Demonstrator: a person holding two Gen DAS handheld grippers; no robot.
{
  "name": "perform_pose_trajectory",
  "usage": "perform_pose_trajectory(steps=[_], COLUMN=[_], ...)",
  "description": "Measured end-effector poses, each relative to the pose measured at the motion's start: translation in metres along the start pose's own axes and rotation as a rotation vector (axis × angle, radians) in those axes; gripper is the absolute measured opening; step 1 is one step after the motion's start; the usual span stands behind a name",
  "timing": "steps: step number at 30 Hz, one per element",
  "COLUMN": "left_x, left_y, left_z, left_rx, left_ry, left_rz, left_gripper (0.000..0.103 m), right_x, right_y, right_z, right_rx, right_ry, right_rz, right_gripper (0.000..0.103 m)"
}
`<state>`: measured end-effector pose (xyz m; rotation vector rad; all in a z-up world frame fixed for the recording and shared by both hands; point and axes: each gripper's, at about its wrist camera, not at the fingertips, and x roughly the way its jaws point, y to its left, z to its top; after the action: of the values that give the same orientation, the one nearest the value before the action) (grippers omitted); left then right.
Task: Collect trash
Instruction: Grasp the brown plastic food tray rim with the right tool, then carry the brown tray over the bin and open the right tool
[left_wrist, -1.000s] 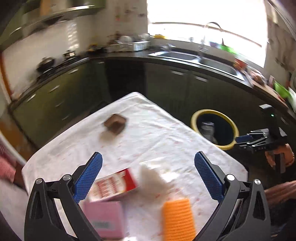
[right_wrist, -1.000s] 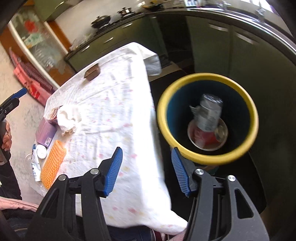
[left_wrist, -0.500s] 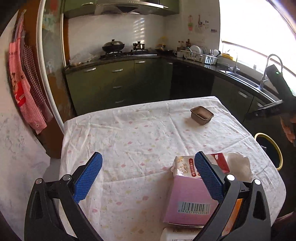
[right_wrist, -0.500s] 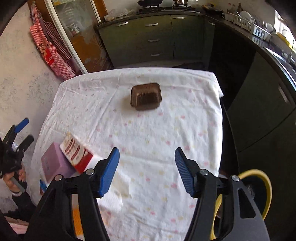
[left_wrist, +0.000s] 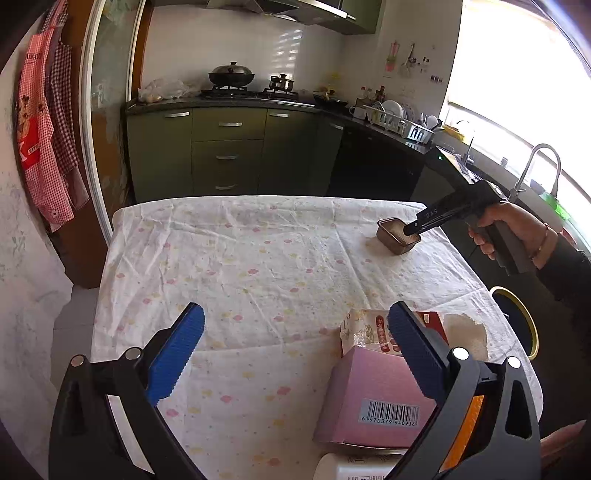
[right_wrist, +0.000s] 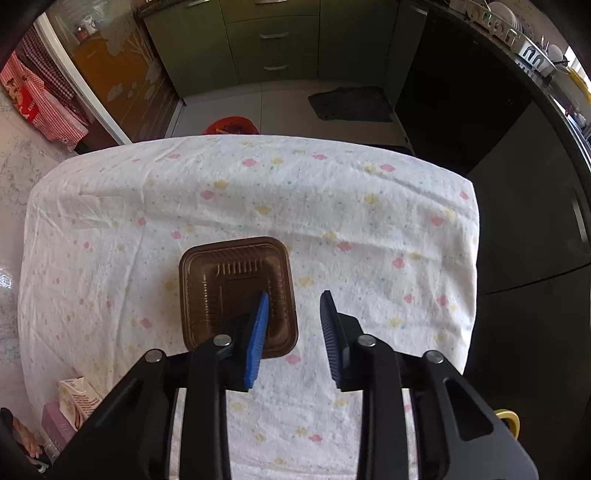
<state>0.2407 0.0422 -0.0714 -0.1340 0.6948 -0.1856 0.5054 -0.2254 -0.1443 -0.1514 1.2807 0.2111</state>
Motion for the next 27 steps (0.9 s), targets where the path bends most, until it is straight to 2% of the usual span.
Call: perform_pose_trajectory(steps=[6, 10, 14, 21, 27], left_x=[-0.001, -0.003, -0.005, -0.009, -0.024], left_y=[-0.004, -0.007, -0.008, -0.011, -0.022], left_z=[-0.002, -0.001, -0.001, -0.001, -0.002], left_rx=[0.007, 0.013, 0.011, 0.013, 0.044], left_ry=[-0.001, -0.009, -0.017, -0.024, -0.044], left_rz=[-0.012, -0.027, -0.03, -0.03, -0.021], left_gripper=[0.098, 0.098, 0.098, 0.098, 0.098], right_x=[0.006, 0.015, 0.008, -0.035, -0.09], right_y=[0.003, 0.013, 0.016, 0.012, -0.009], right_z=[0.005, 0.007, 0.001, -0.027, -0.075], right_rx=[0.001, -0.002, 0.001, 0.009, 0.035], right_ry=[0.012, 0.024, 0.007, -0.052, -0.132], right_rz=[-0.002, -0.012, 0.0, 0.038, 0.074], right_gripper=[0.021, 0.007, 0.005, 0.004, 0.004])
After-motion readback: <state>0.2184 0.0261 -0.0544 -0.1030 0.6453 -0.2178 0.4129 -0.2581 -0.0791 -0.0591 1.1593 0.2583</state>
